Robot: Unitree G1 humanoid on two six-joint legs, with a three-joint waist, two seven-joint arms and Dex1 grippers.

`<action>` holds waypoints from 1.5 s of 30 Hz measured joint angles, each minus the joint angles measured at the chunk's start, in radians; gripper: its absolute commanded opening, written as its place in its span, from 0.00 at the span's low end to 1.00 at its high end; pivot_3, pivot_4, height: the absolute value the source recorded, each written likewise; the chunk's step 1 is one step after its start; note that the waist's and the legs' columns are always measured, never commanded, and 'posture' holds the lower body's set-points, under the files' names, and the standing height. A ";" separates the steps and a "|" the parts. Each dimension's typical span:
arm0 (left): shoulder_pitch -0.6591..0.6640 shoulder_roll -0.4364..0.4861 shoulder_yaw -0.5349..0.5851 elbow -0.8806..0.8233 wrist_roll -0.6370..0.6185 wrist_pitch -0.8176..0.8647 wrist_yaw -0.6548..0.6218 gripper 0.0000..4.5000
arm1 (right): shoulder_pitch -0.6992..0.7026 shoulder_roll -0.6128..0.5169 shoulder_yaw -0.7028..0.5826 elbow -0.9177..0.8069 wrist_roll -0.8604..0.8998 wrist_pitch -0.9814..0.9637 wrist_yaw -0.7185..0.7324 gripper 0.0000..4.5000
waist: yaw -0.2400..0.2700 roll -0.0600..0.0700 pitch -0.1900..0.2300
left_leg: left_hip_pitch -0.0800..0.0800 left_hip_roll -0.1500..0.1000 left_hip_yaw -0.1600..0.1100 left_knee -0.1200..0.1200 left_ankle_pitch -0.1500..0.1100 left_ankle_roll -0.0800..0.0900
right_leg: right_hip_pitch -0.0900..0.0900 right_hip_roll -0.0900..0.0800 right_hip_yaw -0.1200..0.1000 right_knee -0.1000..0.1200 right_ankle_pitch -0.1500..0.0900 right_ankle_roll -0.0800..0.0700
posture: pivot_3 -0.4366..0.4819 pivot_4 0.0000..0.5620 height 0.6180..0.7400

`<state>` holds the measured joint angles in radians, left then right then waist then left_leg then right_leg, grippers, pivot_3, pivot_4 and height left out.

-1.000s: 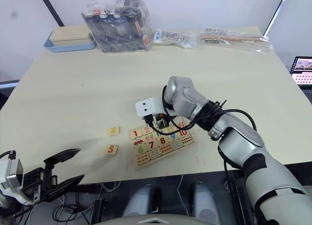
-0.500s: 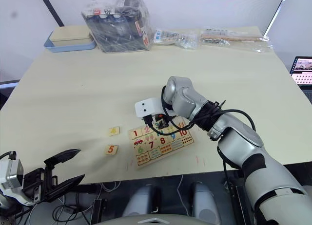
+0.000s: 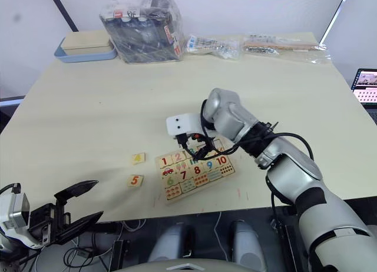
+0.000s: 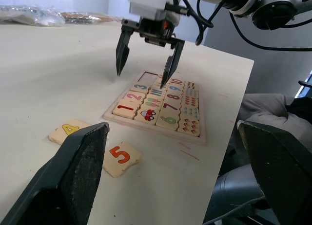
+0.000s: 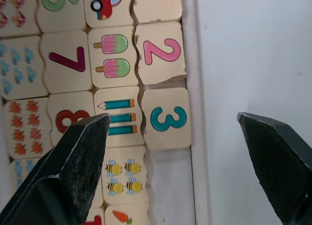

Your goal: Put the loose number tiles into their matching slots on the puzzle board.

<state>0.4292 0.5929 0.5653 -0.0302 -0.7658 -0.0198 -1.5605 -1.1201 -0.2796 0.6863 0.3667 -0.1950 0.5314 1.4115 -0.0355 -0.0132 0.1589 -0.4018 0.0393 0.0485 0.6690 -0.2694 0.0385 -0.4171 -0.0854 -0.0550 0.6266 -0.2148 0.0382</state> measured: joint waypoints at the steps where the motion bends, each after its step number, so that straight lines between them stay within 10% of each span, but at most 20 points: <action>1: 0.000 0.000 0.000 0.000 0.000 -0.002 0.001 1.00 | 0.014 -0.006 -0.022 -0.007 0.017 0.012 0.000 0.97 | -0.001 0.000 0.000 | 0.000 0.000 0.000 0.000 0.000 0.000 | 0.000 0.000 0.000 0.000 0.000 0.000 | 0.48 0.27 1.00; 11: -0.007 -0.001 -0.016 0.000 0.000 -0.010 0.008 1.00 | 0.102 -0.028 -0.130 -0.017 0.094 0.033 -0.088 0.01 | -0.002 -0.001 -0.001 | 0.000 0.000 0.000 0.000 0.000 0.000 | 0.000 0.001 0.000 0.000 0.000 0.000 | 0.48 0.27 1.00; 45: -0.013 0.011 -0.016 0.001 0.000 -0.011 0.012 1.00 | 0.135 -0.020 -0.109 0.007 0.073 0.007 -0.177 0.01 | -0.003 -0.004 -0.002 | 0.000 0.000 0.000 0.000 0.000 0.000 | 0.000 0.001 0.000 0.000 0.000 0.000 | 0.48 0.27 1.00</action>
<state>0.4159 0.6035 0.5497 -0.0288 -0.7654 -0.0308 -1.5489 -0.9850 -0.2991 0.5771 0.3736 -0.1225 0.5382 1.2346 -0.0380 -0.0168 0.1566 -0.4016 0.0395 0.0484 0.6688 -0.2694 0.0386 -0.4171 -0.0846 -0.0548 0.6268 -0.2148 0.0382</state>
